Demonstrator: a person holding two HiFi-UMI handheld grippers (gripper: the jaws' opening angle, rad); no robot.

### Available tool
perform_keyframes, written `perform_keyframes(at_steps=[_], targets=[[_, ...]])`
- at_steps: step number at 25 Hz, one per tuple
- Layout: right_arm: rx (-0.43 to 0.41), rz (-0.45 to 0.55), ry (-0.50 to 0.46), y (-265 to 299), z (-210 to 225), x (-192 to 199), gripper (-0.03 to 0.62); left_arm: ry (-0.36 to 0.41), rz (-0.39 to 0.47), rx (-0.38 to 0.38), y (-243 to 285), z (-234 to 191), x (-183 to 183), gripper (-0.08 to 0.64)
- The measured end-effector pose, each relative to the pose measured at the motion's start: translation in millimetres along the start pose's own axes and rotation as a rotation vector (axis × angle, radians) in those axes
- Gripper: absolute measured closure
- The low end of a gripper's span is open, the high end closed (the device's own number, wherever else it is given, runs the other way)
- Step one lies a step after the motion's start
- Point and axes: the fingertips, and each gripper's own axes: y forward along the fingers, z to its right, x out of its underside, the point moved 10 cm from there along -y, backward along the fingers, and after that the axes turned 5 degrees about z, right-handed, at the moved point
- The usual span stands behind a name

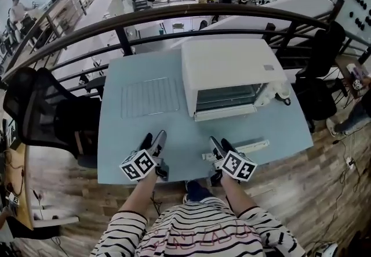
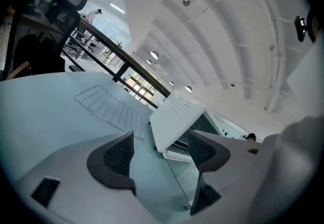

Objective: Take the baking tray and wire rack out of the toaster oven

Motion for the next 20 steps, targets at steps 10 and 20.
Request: perform_keyframes(at_steps=[10, 20], targets=[[0.061, 0.089, 0.036, -73, 31, 2, 0.276, -0.032, -0.105, 0.131, -14, 55, 64, 0.221], [0.028, 0.206, 0.175, -71, 72, -43, 0.278, -0.143, -0.125, 0.181, 27, 93, 98, 0.222]])
